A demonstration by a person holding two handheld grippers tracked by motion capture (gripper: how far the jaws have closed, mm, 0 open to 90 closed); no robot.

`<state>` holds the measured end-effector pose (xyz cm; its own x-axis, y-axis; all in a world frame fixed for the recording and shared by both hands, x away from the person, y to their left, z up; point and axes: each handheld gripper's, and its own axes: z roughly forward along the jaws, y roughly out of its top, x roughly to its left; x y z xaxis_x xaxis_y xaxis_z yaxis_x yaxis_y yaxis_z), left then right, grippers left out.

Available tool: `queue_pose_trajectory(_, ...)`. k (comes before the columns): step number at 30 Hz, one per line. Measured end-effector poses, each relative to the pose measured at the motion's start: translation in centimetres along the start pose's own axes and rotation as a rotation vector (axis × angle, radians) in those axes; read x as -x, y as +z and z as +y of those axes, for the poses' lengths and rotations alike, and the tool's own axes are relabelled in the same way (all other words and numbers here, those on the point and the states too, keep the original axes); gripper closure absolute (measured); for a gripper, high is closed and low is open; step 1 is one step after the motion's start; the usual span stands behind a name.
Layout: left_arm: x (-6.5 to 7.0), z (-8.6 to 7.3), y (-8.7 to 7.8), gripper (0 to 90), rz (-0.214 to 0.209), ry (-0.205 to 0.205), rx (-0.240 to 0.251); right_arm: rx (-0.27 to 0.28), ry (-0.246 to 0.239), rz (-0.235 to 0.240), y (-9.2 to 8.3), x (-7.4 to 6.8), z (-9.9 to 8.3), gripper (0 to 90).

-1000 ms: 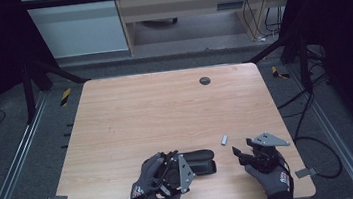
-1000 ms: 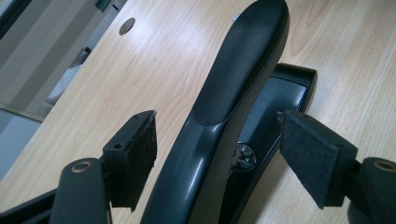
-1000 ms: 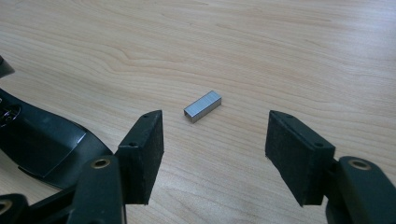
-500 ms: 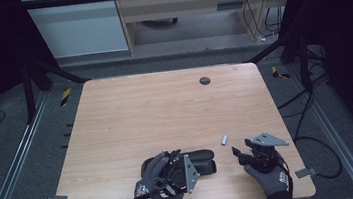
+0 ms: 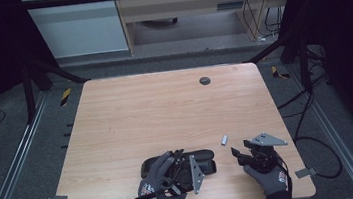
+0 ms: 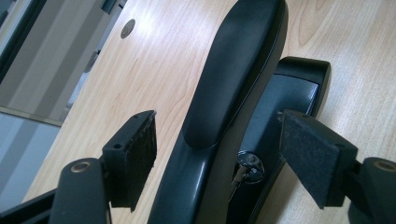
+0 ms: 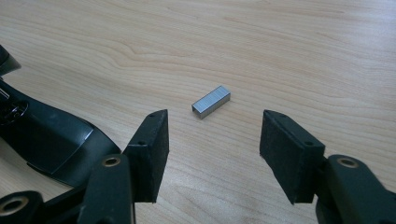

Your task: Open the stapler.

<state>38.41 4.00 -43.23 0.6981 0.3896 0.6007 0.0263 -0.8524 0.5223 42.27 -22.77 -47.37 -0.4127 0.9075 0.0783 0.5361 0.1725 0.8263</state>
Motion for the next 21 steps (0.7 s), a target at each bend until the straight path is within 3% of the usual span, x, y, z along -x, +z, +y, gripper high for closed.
queue_pose_trajectory(12, 0.3, 0.5, 0.7, 28.7, 0.019, 0.021, 0.001, -0.009, -0.007, 0.008, 0.1, -0.1, -0.1, 45.9)
queue_pose_trajectory(21, 0.8, 0.8, 1.2, 30.9, 0.058, 0.086, -0.022, -0.014, -0.007, 0.011, 0.2, -0.1, -0.1, 46.4)
